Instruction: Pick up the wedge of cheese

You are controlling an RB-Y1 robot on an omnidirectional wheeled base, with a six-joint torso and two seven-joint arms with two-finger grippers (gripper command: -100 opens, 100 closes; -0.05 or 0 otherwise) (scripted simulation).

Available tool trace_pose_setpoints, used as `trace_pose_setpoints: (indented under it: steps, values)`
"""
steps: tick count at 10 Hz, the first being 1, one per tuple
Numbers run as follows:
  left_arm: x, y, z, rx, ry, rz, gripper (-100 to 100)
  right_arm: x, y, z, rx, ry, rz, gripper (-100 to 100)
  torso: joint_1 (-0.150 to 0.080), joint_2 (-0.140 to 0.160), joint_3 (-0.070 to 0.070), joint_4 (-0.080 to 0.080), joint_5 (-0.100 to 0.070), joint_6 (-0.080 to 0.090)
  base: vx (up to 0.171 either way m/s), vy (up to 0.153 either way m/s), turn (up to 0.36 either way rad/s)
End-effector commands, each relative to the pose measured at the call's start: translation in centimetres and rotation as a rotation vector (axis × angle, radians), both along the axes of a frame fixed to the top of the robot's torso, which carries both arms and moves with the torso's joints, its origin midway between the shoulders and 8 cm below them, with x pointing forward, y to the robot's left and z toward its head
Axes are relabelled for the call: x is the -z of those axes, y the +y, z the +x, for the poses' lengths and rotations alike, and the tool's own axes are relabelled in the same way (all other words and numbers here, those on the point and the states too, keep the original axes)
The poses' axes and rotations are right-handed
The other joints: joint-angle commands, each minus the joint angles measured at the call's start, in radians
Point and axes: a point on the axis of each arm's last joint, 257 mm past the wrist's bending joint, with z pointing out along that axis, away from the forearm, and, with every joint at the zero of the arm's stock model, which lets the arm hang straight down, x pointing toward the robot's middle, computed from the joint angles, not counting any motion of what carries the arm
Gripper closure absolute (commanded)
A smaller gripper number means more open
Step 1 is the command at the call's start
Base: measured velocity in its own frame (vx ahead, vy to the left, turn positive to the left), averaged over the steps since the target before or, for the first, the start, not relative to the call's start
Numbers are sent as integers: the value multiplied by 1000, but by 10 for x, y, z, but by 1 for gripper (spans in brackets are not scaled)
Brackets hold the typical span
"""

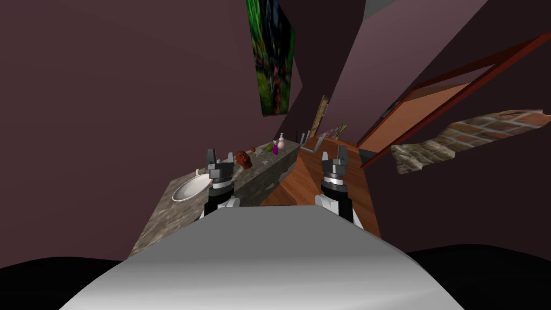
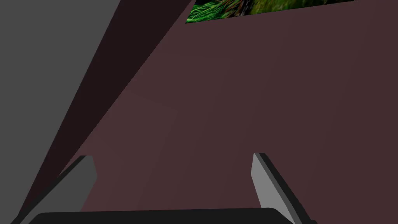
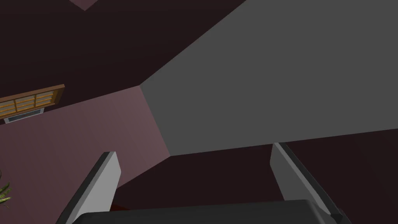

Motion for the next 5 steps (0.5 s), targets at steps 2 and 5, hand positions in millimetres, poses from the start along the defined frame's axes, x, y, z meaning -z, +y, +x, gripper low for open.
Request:
trace_pose_setpoints:
  steps: [2,5]
  values:
    - [3,-5,18,42,44,16,-100,0,0,0,0,0,0,0,-1,0,0,0,0,0,-14,-23,52]
    - [7,-7,37,70,88,17,-100,0,0,0,0,0,0,0,-2,1,1,0,0,0,-20,-29,40]
